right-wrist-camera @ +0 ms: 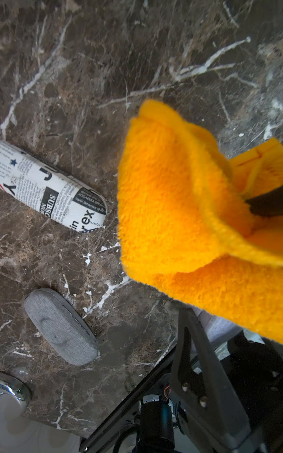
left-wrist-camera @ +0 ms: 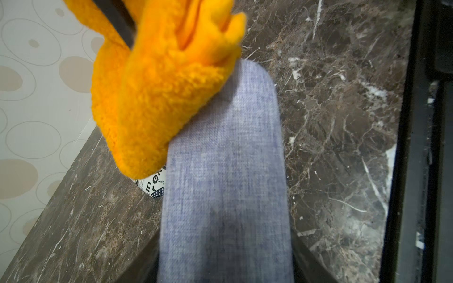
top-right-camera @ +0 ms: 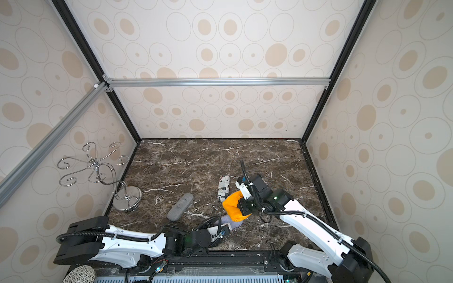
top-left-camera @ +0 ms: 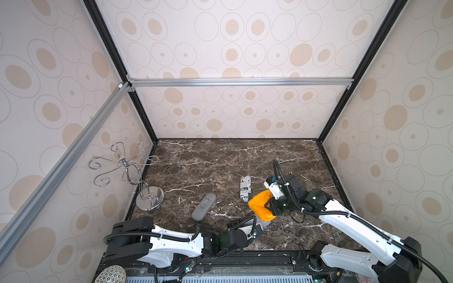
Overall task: Wipe the eyeglass case
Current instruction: Wipe the dirt from the eyeglass case.
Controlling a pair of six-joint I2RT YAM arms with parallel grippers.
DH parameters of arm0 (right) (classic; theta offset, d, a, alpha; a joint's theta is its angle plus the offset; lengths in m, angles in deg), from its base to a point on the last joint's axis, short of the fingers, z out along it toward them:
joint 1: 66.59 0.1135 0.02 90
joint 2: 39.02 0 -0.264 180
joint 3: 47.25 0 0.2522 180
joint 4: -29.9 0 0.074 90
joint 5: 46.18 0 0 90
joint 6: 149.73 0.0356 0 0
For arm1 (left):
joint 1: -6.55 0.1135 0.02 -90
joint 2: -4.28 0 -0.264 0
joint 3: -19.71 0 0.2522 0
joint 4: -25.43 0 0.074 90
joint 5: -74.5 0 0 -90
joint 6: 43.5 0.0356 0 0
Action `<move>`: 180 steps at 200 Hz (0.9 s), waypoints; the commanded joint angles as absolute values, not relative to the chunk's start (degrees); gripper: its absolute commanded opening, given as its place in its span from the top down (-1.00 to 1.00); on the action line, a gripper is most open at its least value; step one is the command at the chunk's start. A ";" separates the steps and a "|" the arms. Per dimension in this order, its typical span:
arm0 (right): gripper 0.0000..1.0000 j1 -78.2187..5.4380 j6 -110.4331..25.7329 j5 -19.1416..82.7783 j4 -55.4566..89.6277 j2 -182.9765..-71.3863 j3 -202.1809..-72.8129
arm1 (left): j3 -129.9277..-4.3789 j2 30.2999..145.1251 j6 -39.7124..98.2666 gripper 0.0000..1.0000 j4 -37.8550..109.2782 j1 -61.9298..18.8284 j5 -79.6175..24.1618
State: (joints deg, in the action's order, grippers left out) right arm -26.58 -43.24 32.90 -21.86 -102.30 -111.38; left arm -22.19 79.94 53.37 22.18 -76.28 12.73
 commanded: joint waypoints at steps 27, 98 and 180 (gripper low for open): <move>1.00 -23.75 -46.29 26.40 -15.11 -110.29 -114.62 | -26.44 84.40 56.90 0.08 17.25 -74.42 14.86; 1.00 -23.66 -46.21 32.82 -16.16 -108.45 -112.44 | -27.17 86.56 58.82 0.07 15.11 -71.89 12.96; 1.00 -25.96 -43.19 38.16 -18.74 -101.16 -109.64 | -23.07 78.92 48.66 0.07 19.97 -69.20 7.29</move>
State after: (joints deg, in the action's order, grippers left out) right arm -24.79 -44.84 35.89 -15.98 -104.25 -111.42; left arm -23.94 83.79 54.90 19.27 -71.47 9.52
